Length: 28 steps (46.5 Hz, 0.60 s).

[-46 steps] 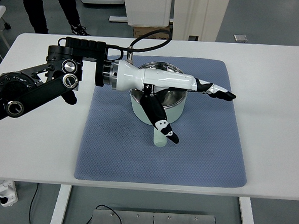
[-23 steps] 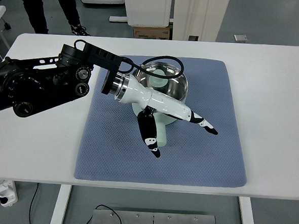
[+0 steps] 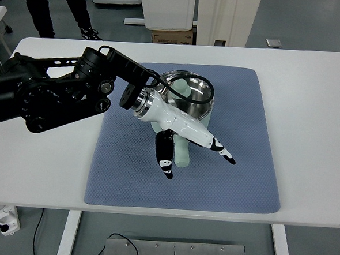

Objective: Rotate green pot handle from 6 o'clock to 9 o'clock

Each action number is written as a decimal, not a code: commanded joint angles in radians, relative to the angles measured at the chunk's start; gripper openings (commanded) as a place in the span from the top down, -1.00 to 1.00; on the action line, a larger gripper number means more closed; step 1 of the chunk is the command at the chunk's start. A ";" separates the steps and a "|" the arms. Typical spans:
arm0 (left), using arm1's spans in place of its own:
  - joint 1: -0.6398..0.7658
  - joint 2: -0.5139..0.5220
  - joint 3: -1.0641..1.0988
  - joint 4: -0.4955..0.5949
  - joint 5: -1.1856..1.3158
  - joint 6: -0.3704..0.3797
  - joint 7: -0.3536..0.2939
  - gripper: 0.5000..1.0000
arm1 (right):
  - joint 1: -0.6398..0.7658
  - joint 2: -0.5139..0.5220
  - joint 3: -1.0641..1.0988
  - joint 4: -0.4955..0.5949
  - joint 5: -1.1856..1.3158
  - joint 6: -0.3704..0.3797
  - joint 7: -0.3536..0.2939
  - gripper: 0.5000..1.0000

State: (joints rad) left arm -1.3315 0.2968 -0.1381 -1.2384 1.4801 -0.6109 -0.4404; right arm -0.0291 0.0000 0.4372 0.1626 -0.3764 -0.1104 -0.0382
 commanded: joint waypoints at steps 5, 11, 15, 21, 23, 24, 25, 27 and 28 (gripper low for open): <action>0.005 -0.015 0.020 0.016 0.037 0.000 0.000 -1.00 | 0.000 0.000 0.000 0.000 -0.001 0.000 0.000 -1.00; 0.005 -0.015 0.055 0.017 0.063 0.000 -0.001 -1.00 | 0.000 0.000 0.000 0.000 0.001 0.000 0.000 -1.00; 0.003 -0.013 0.069 0.020 0.072 0.000 -0.003 -1.00 | 0.000 0.000 0.000 0.000 0.001 0.000 0.000 -1.00; 0.002 -0.015 0.081 0.022 0.095 0.000 -0.006 -1.00 | 0.000 0.000 0.000 0.000 0.001 0.000 0.000 -1.00; 0.000 -0.015 0.086 0.020 0.097 0.000 -0.006 -1.00 | 0.000 0.000 0.000 0.000 0.001 0.000 0.000 -1.00; -0.002 -0.015 0.089 0.020 0.097 0.000 -0.008 -1.00 | 0.000 0.000 0.000 0.000 0.001 0.000 0.000 -1.00; -0.002 -0.015 0.095 0.020 0.097 0.000 -0.008 -1.00 | 0.000 0.000 0.000 0.000 0.001 0.000 0.000 -1.00; -0.003 -0.013 0.103 0.020 0.097 0.000 -0.008 -1.00 | 0.000 0.000 0.000 0.000 0.001 0.000 0.000 -1.00; -0.005 -0.015 0.107 0.020 0.097 0.000 -0.008 -1.00 | 0.000 0.000 0.000 0.000 0.001 0.000 0.000 -1.00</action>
State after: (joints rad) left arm -1.3339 0.2831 -0.0429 -1.2173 1.5770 -0.6109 -0.4477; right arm -0.0291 0.0000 0.4372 0.1626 -0.3762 -0.1104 -0.0382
